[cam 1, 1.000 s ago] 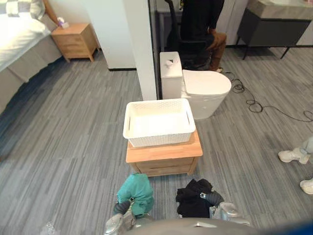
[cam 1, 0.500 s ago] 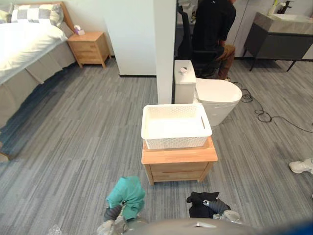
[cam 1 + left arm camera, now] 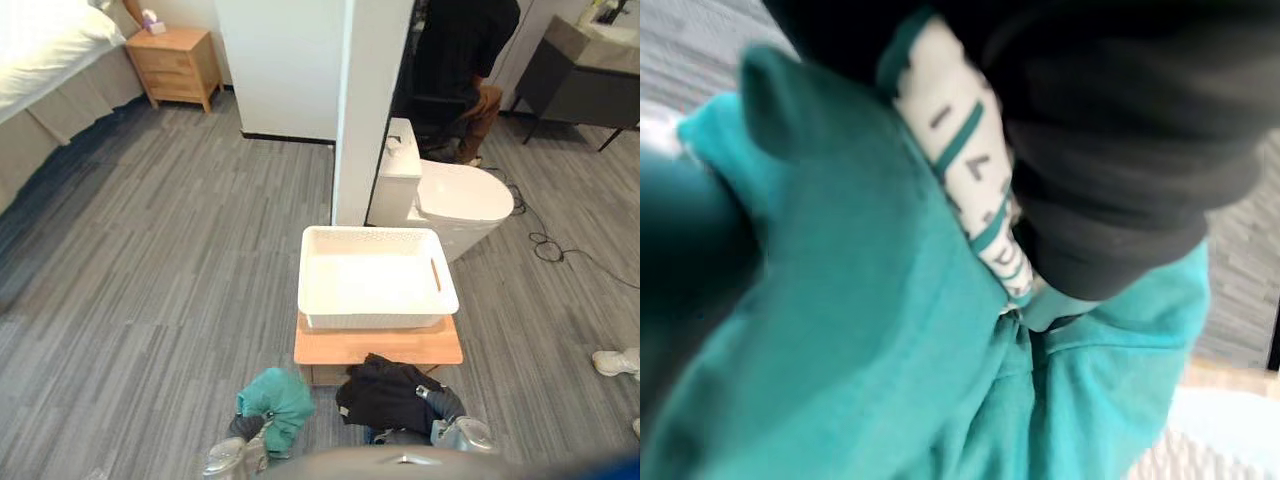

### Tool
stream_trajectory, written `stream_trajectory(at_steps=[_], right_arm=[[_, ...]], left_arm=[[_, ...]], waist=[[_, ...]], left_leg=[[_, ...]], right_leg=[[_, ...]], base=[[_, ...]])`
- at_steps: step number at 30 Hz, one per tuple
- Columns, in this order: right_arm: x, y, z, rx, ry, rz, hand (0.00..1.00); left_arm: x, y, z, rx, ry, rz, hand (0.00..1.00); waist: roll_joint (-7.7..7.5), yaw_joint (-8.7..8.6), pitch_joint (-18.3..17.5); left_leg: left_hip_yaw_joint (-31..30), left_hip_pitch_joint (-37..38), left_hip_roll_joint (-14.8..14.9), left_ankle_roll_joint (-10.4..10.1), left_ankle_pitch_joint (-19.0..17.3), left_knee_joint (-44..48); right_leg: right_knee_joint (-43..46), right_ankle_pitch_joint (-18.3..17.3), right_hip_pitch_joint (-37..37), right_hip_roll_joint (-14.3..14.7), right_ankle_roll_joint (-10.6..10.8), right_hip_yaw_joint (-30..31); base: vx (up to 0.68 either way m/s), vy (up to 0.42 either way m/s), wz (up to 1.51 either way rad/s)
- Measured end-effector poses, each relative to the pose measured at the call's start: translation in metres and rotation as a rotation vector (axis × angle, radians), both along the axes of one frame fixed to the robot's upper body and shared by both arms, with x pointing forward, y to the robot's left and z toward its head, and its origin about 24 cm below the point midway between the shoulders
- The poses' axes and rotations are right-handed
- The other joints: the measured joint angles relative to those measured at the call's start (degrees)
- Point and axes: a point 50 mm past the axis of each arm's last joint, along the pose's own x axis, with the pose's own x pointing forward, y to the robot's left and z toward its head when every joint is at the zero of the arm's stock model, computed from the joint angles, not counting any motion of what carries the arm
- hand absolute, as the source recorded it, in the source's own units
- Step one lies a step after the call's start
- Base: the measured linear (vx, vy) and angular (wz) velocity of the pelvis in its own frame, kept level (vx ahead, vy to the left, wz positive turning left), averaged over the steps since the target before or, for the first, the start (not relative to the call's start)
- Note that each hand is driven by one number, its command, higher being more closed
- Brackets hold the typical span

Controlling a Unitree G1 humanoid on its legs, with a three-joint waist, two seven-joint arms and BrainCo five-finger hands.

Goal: Tidy the bed and pick cloth on bed and put in laundry

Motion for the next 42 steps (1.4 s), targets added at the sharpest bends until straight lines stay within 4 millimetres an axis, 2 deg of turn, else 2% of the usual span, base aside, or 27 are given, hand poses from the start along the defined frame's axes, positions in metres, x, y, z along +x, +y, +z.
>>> stream_trajectory(at_steps=[1,3,8,10,11,13,14,15,16,17,20,22,25,26,27,29,30,32,34,35,38,42], right_arm=[[0.003,0.001,0.000,-0.002,0.009,0.025,1.00],[0.002,0.003,-0.001,0.014,0.025,0.022,1.00],[-0.007,0.008,-0.005,0.077,0.092,-0.054,1.00],[-0.009,0.008,-0.006,0.074,0.105,-0.076,1.00],[-0.010,0.004,-0.007,0.064,0.113,-0.127,1.00],[-0.012,0.001,-0.007,0.047,0.124,-0.156,1.00],[-0.014,-0.006,-0.007,0.022,0.134,-0.193,1.00],[-0.014,-0.011,-0.007,0.009,0.135,-0.227,1.00],[-0.014,-0.015,-0.007,0.003,0.131,-0.284,1.00],[-0.013,-0.019,-0.006,-0.007,0.121,-0.333,1.00],[-0.014,-0.020,-0.004,-0.015,0.097,-0.407,1.00],[-0.006,-0.037,0.005,-0.062,0.009,-0.493,1.00],[0.020,-0.065,0.028,-0.150,-0.157,-0.537,1.00],[0.044,-0.084,0.049,-0.205,-0.278,-0.543,1.00],[0.047,-0.087,0.053,-0.215,-0.300,-0.545,1.00],[0.071,-0.101,0.079,-0.297,-0.447,-0.535,1.00],[0.076,-0.101,0.085,-0.312,-0.478,-0.529,1.00],[0.102,-0.100,0.124,-0.372,-0.656,-0.441,1.00],[0.116,-0.101,0.155,-0.411,-0.782,-0.370,1.00],[0.131,-0.098,0.187,-0.428,-0.903,-0.307,1.00],[0.149,-0.085,0.234,-0.424,-1.067,-0.196,1.00],[0.156,-0.059,0.254,-0.391,-1.128,-0.028,1.00]], left_arm=[[0.002,-0.004,0.000,-0.009,0.002,-0.008,1.00],[0.005,-0.008,0.001,-0.010,-0.004,-0.039,1.00],[0.005,0.005,0.002,0.032,-0.005,-0.022,1.00],[0.003,0.011,0.003,0.049,-0.007,0.026,1.00],[0.003,0.013,0.003,0.063,-0.004,0.040,1.00],[0.001,0.011,0.002,0.055,0.002,0.050,1.00],[0.001,0.008,0.001,0.046,0.005,0.051,1.00],[0.002,0.006,0.001,0.042,0.002,0.048,1.00],[0.002,0.004,0.001,0.034,-0.001,0.045,1.00],[0.002,0.005,0.001,0.032,0.000,0.042,1.00],[0.003,0.011,0.002,0.043,0.006,0.026,1.00],[0.010,0.007,0.003,0.024,-0.004,-0.002,1.00],[0.013,-0.001,0.003,-0.001,0.005,-0.039,1.00],[0.013,-0.004,0.002,-0.019,0.019,-0.026,1.00],[0.013,-0.004,0.002,-0.020,0.020,-0.025,1.00],[0.014,-0.006,0.001,-0.035,0.031,-0.012,1.00],[0.014,-0.006,0.001,-0.034,0.033,-0.012,1.00],[0.012,-0.003,0.001,-0.036,0.035,0.002,1.00],[0.010,-0.003,0.001,-0.041,0.039,0.004,1.00],[0.005,0.000,0.000,-0.036,0.050,0.008,1.00],[-0.009,0.011,-0.002,-0.010,0.081,0.017,1.00],[-0.015,0.025,-0.001,0.021,0.079,0.039,1.00]], waist=[[0.83,-0.17,0.3],[0.49,-0.36,0.4],[-2.41,0.54,-0.1],[-3.30,1.17,-0.6],[-3.11,1.08,-0.9],[-2.80,1.07,-1.0],[-2.06,1.03,-1.4],[-1.83,1.08,-1.4],[-1.36,1.10,-1.5],[-1.17,1.27,-1.6],[-2.11,0.87,-1.9],[-2.33,0.45,-2.2],[-1.35,0.02,-2.4],[-0.31,-0.25,-2.7],[-0.07,-0.27,-2.8],[1.09,-0.35,-3.0],[1.16,-0.37,-3.0],[1.03,-0.47,-3.0],[0.84,-0.46,-3.0],[0.49,-0.62,-3.1],[-1.03,-0.96,-2.8],[-2.77,-0.77,-3.4]], left_leg=[[2.3,1.7,0.1,-0.5,1.0,-1.0],[3.8,2.9,-0.2,-0.7,2.4,-1.2],[4.9,3.4,0.2,-0.5,2.4,4.8],[4.7,1.3,1.7,1.6,0.9,13.1],[4.0,-1.9,3.7,3.3,-0.5,20.8],[2.7,-3.7,4.5,3.8,-2.9,23.3],[1.9,-4.2,4.3,3.9,-5.3,21.6],[2.0,-4.3,3.8,3.9,-6.3,18.6],[2.2,-4.3,3.3,4.1,-5.3,12.3],[3.3,-3.4,3.1,0.9,-4.9,10.1],[5.4,-2.0,1.8,1.1,-5.0,8.4],[5.7,-1.4,0.6,1.4,-4.7,6.8],[6.0,-0.6,-0.3,1.4,-4.4,5.3],[6.1,-0.3,-0.4,1.2,-4.2,5.0],[6.1,-0.3,-0.4,1.1,-4.2,5.0],[6.1,-0.3,-0.8,0.5,-3.1,3.7],[6.0,-0.2,-0.8,0.3,-2.8,3.4],[5.4,-0.1,-1.1,0.3,-1.8,2.5],[4.9,-0.2,-1.3,0.3,-1.5,2.0],[4.8,-0.3,-1.6,0.5,-1.4,1.5],[4.3,-0.6,-1.8,0.5,-1.4,1.3],[3.4,-1.5,-2.1,1.1,-1.0,0.9]], right_leg=[[0.4,-0.7,0.8,0.5,-0.7,0.0],[0.8,-1.9,2.4,0.6,-0.8,-0.1],[-4.5,-2.5,6.7,0.6,0.4,2.0],[-6.5,-2.4,7.8,0.5,0.5,3.9],[-7.3,-2.4,7.8,0.6,0.5,5.2],[-8.1,-1.7,7.8,0.9,0.9,6.4],[-9.3,-0.2,7.9,1.3,0.7,7.9],[-10.2,1.0,7.9,1.5,0.7,8.6],[-11.1,2.5,7.8,2.2,1.2,9.4],[-12.8,4.0,8.4,2.7,2.0,10.4],[-13.6,4.7,8.8,1.7,2.1,10.7],[-13.6,4.8,8.7,1.0,2.3,10.4],[-13.6,5.0,8.5,0.7,2.7,10.0],[-13.6,5.1,8.2,0.8,2.8,10.0],[-13.6,5.2,8.1,0.8,2.8,9.9],[-13.3,5.3,7.6,0.8,2.8,9.3],[-13.3,5.3,7.6,0.8,2.8,9.2],[-13.3,5.3,7.6,0.8,2.8,9.1],[-13.5,5.3,7.5,0.8,2.8,9.0],[-13.6,5.3,7.1,0.7,2.8,9.2],[-13.7,5.5,6.7,0.6,2.8,9.3],[-13.7,5.4,5.6,0.3,2.9,9.2]], base=[[0.15,-0.057,-0.26],[0.06,-0.035,0.01],[-0.02,-0.016,-0.13],[-0.02,-0.023,-0.57],[0.03,-0.004,-0.47],[0.06,0.065,-0.37],[0.05,0.107,-0.37],[0.03,0.130,-0.44],[-0.04,0.126,-0.53],[-0.03,0.136,-0.52],[-0.01,0.156,-0.27],[0.01,0.091,0.00],[0.04,0.067,-0.05],[0.06,0.033,-0.11],[0.04,-0.004,-0.14],[0.00,0.000,0.00],[-0.01,-0.027,0.05],[-0.04,-0.031,0.05],[-0.09,-0.025,0.05],[-0.11,-0.022,-0.01],[-0.13,-0.032,-0.01],[-0.14,-0.034,0.07]])
